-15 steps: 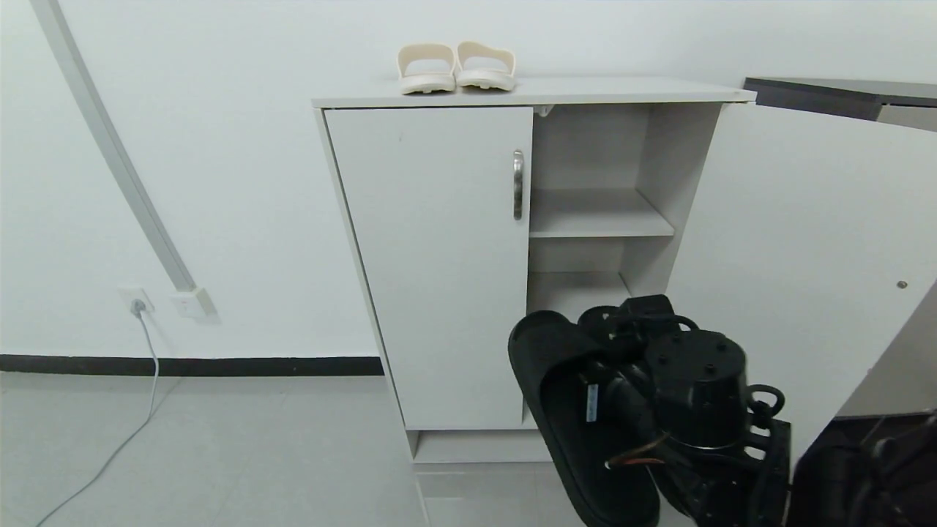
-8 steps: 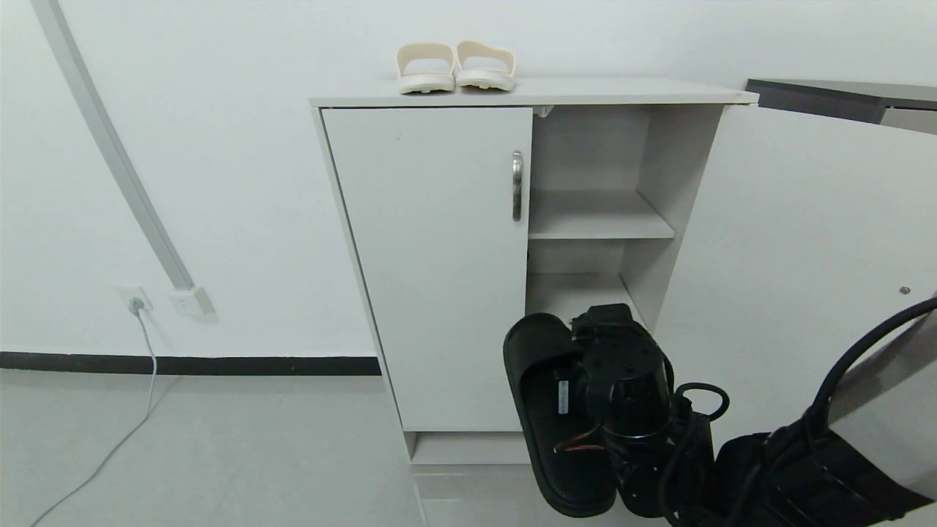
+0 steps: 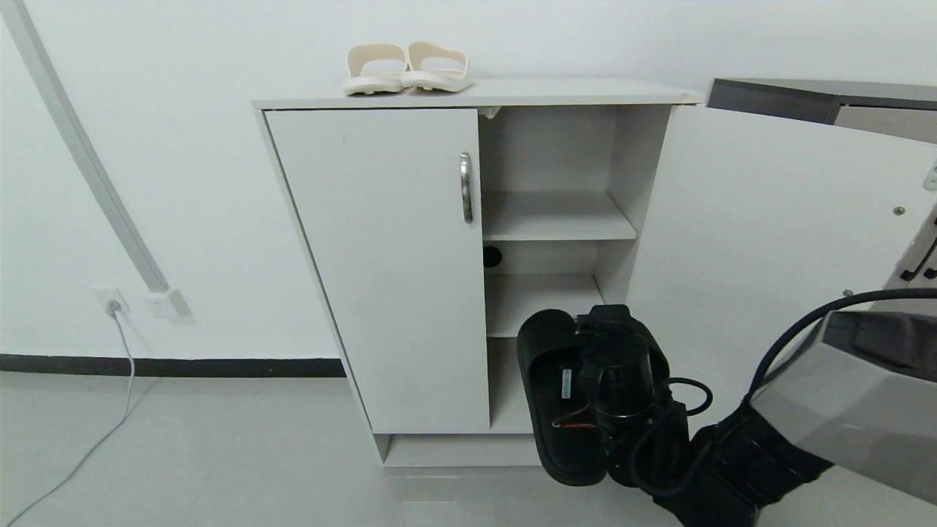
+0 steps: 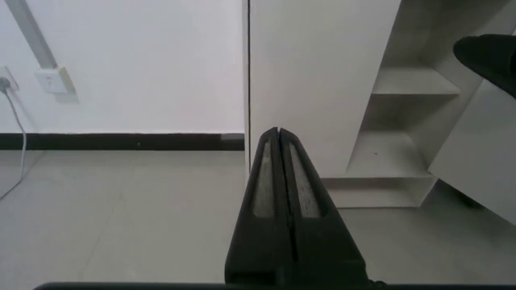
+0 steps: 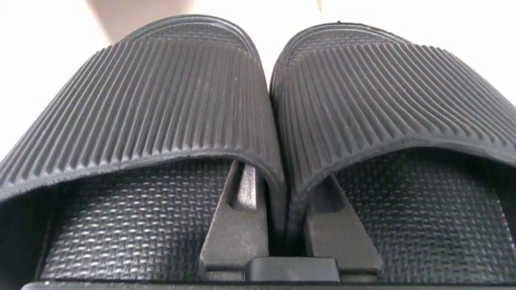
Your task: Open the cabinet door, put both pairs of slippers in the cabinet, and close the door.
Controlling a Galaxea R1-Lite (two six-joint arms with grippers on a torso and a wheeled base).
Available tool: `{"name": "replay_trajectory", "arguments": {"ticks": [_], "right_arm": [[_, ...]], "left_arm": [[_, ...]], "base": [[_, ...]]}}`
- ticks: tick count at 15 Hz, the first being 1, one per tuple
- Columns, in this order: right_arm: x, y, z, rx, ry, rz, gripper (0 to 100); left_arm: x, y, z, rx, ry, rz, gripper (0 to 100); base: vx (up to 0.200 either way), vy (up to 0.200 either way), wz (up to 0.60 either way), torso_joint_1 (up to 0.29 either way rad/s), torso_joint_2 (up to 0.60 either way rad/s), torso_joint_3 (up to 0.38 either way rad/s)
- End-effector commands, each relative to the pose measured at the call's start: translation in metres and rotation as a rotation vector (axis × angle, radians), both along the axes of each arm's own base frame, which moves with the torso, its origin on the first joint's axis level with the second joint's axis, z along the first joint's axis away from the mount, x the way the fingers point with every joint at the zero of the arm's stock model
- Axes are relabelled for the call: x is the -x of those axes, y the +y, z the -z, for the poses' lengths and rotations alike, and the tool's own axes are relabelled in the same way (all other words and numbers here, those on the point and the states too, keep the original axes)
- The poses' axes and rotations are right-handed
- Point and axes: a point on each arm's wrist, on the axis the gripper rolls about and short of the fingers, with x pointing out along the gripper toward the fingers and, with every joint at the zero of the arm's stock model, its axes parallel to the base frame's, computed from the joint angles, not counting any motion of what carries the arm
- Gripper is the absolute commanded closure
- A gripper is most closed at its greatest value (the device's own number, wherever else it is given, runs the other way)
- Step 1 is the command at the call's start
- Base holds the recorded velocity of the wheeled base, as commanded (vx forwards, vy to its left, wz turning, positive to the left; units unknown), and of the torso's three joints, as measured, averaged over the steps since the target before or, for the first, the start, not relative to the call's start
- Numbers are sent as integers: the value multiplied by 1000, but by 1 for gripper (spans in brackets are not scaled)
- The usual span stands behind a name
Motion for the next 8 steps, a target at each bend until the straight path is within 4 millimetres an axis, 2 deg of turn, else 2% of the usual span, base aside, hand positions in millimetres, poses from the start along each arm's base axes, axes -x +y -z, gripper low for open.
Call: {"name": "replay_trajectory", "arguments": {"ticks": [1,8], "right_arm": [[-18,1,25,26,24,30,100],[-27,13,33,10,22,-14,100]], "left_arm": [[0,0,0,0,2,-2,100],[0,0,0,1,2,-3,100]], "base": [[0,0,0,0,0,0],[0,0,0,0,0,0]]}}
